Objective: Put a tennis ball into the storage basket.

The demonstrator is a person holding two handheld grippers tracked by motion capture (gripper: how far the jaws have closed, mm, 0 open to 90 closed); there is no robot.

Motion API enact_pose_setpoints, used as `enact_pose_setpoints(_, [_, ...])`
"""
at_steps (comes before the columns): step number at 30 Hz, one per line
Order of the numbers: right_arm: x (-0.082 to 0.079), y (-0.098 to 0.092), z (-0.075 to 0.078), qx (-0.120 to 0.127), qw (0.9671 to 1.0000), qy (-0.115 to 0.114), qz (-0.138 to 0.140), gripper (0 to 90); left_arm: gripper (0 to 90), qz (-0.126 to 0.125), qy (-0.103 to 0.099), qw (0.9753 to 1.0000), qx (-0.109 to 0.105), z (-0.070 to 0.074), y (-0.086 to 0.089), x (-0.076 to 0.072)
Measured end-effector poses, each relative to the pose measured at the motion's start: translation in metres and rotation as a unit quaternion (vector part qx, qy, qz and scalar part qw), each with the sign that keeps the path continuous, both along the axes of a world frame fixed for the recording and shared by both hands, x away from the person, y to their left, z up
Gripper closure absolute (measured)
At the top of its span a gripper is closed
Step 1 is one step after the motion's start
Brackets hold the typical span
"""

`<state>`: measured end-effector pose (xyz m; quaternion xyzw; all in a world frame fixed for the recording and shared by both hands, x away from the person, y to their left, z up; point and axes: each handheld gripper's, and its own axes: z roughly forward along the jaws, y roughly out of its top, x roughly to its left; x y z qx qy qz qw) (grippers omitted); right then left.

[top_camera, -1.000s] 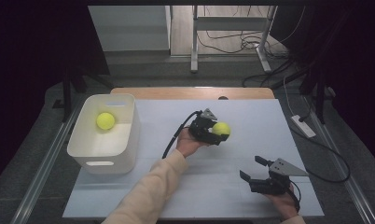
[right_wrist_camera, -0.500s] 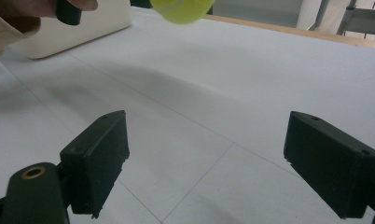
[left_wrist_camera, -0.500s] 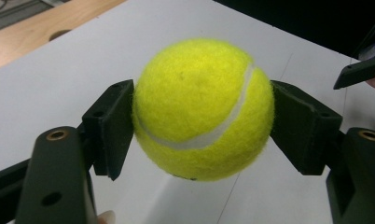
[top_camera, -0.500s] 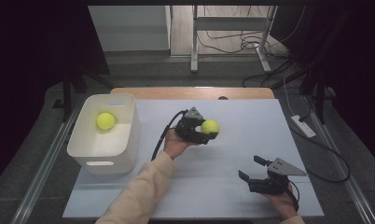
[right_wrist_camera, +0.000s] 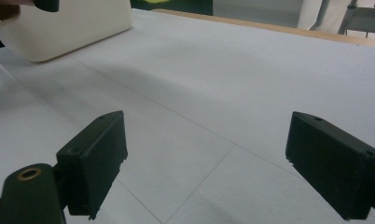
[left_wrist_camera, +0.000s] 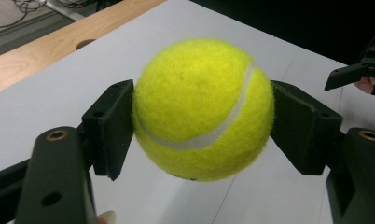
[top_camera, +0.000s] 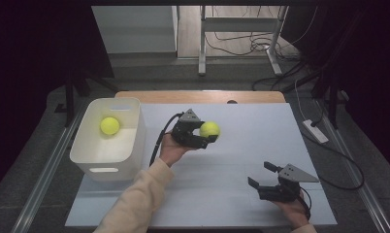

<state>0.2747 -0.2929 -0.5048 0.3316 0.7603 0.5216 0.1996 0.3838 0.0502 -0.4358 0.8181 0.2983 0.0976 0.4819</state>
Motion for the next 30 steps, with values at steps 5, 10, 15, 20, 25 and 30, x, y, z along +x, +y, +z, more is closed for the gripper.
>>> enact_pose_setpoints(5, [0.000, 0.000, 0.000, 0.001, 1.0000, 0.002, 0.001, 11.5, 27.8, 0.006, -0.001, 1.0000, -0.003, 0.004, 0.008, -0.002])
enact_pose_setpoints(10, [0.000, 0.001, 0.000, -0.001, 1.0000, 0.002, 0.003, 11.5, 27.8, 0.011, -0.004, 0.9999, -0.001, 0.007, 0.014, -0.004])
enact_pose_setpoints(15, [0.000, 0.001, -0.001, -0.002, 1.0000, 0.002, 0.003, 11.5, 27.8, 0.016, -0.007, 0.9998, -0.003, 0.009, 0.020, -0.005])
enact_pose_setpoints(20, [0.001, 0.001, -0.001, -0.001, 1.0000, 0.004, 0.004, 11.5, 27.8, 0.022, -0.012, 0.9997, -0.006, 0.012, 0.027, -0.007])
enact_pose_setpoints(25, [0.000, 0.001, -0.001, -0.004, 1.0000, 0.003, 0.004, 11.5, 27.8, 0.031, -0.017, 0.9993, -0.011, 0.016, 0.036, -0.011])
enact_pose_setpoints(30, [0.000, 0.001, -0.001, -0.004, 1.0000, 0.003, 0.005, 11.5, 27.8, 0.032, -0.021, 0.9992, -0.011, 0.020, 0.041, -0.014])
